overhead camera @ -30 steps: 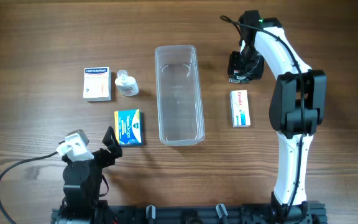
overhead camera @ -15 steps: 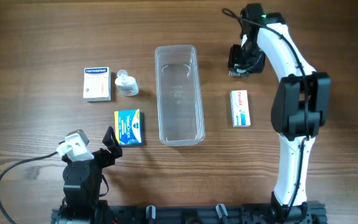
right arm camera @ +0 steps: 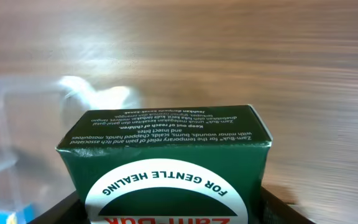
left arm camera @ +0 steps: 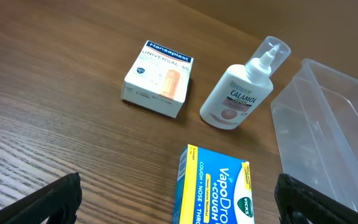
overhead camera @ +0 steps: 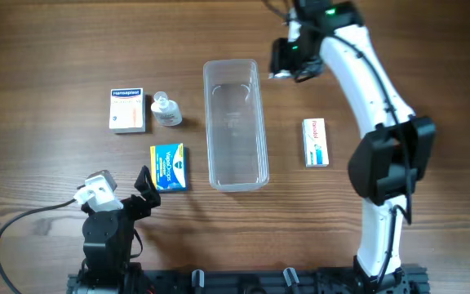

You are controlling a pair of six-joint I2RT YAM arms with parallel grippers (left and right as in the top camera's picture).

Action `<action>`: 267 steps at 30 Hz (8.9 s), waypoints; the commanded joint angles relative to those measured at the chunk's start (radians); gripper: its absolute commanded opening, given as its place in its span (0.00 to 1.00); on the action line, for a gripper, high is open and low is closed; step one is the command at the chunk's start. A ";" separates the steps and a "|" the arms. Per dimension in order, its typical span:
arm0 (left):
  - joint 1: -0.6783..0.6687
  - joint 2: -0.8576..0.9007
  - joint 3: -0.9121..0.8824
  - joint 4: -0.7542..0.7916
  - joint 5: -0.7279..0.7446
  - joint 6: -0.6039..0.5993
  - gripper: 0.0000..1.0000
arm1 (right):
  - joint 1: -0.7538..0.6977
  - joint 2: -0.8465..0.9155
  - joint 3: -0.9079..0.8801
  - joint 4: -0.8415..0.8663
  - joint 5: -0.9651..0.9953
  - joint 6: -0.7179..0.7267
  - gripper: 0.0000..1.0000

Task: Pack container
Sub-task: 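Carry the Zam-Buk box left and lower it into the clear container, then release the Zam-Buk box and move the right gripper to the Panadol box, then lower the right gripper and grasp the white Panadol box, then carry the Panadol box left and lower it into the container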

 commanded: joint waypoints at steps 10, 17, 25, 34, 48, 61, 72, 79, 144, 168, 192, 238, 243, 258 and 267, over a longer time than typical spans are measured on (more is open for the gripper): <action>0.005 -0.011 -0.003 0.003 0.005 0.012 1.00 | 0.205 -0.026 0.019 0.033 -0.082 0.068 0.65; 0.005 -0.011 -0.003 0.003 0.005 0.012 1.00 | 0.237 -0.015 0.018 0.064 -0.058 0.160 0.66; 0.005 -0.011 -0.003 0.003 0.005 0.012 1.00 | 0.238 0.050 0.018 0.107 -0.026 0.223 0.68; 0.005 -0.011 -0.003 0.003 0.005 0.012 1.00 | 0.238 0.124 0.018 0.103 0.018 0.270 0.67; 0.005 -0.011 -0.003 0.003 0.005 0.012 1.00 | 0.238 0.195 0.017 0.120 0.049 0.269 0.67; 0.005 -0.011 -0.003 0.003 0.005 0.012 1.00 | 0.238 0.199 0.016 0.181 0.056 0.267 0.72; 0.005 -0.011 -0.003 0.003 0.005 0.012 1.00 | 0.238 0.198 0.016 0.216 0.056 0.267 0.76; 0.005 -0.011 -0.003 0.003 0.005 0.012 1.00 | 0.238 0.175 0.017 0.207 0.048 0.259 0.79; 0.005 -0.011 -0.003 0.003 0.005 0.012 1.00 | -0.004 -0.753 -0.999 0.168 0.095 0.276 1.00; 0.005 -0.011 -0.003 0.003 0.005 0.012 1.00 | -0.182 -0.483 -0.999 0.289 0.122 -0.111 0.99; 0.005 -0.011 -0.003 0.003 0.005 0.012 1.00 | -0.181 -0.385 -0.999 0.402 0.032 -0.202 0.94; 0.005 -0.011 -0.003 0.003 0.005 0.012 1.00 | -0.133 -0.346 -0.807 0.349 0.017 -0.098 0.44; 0.005 -0.011 -0.003 0.003 0.005 0.012 1.00 | -0.120 -0.346 -0.675 0.274 0.014 -0.097 0.44; 0.005 -0.011 -0.003 0.003 0.005 0.012 1.00 | 0.097 -0.346 -0.445 0.262 -0.059 -0.004 0.45; 0.005 -0.011 -0.003 0.003 0.005 0.012 1.00 | 0.187 -0.346 -0.445 0.337 -0.081 0.073 0.50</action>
